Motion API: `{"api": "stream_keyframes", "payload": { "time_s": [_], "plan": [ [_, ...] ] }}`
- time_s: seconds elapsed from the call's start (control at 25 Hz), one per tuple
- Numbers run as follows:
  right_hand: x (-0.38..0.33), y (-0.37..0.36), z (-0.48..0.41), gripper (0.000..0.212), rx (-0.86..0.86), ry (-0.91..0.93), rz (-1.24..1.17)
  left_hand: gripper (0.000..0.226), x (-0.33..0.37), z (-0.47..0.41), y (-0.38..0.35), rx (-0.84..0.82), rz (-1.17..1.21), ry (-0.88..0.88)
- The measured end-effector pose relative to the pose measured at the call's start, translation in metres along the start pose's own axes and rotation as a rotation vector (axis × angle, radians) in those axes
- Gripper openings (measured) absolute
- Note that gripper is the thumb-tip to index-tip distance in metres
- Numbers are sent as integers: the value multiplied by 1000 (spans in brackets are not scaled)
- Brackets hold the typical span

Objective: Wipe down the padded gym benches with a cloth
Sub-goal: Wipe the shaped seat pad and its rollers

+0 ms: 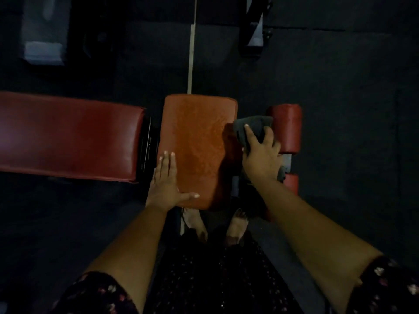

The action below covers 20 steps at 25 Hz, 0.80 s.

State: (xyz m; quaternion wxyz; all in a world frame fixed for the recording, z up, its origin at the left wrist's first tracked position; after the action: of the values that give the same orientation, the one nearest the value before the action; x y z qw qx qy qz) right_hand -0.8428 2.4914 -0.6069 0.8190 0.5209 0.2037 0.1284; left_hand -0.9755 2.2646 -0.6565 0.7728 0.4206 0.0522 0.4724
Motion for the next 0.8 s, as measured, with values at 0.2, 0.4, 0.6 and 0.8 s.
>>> {"api": "stream_keyframes", "payload": {
  "time_s": [0.2,0.4,0.6,0.8],
  "plan": [
    [1,-12,-34,73,-190,90,116,156,2,-8,-15,-83,-25,-15],
    [13,-19,-19,73,-43,198,128,153,1,-14,-14,-106,-18,-13],
    [31,-55,65,84,57,240,108,154,0,-15,-18,-86,-13,-12],
    [41,-30,37,70,67,389,300,152,-2,-15,-21,-39,19,-33]
  ]
}}
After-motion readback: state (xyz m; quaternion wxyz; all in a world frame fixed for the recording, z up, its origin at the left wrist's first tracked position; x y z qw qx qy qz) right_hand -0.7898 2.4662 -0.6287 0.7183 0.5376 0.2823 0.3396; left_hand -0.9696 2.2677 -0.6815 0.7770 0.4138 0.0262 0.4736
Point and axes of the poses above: each hand's wrist, its own z-axis away from the middle knuckle, its own y-axis out of the back of the hand, x = y × z, the point moved 3 cm from there along -z, towards the middle knuckle, and after that the axes turned 2 degrees about -z, right-handed, at the moved point
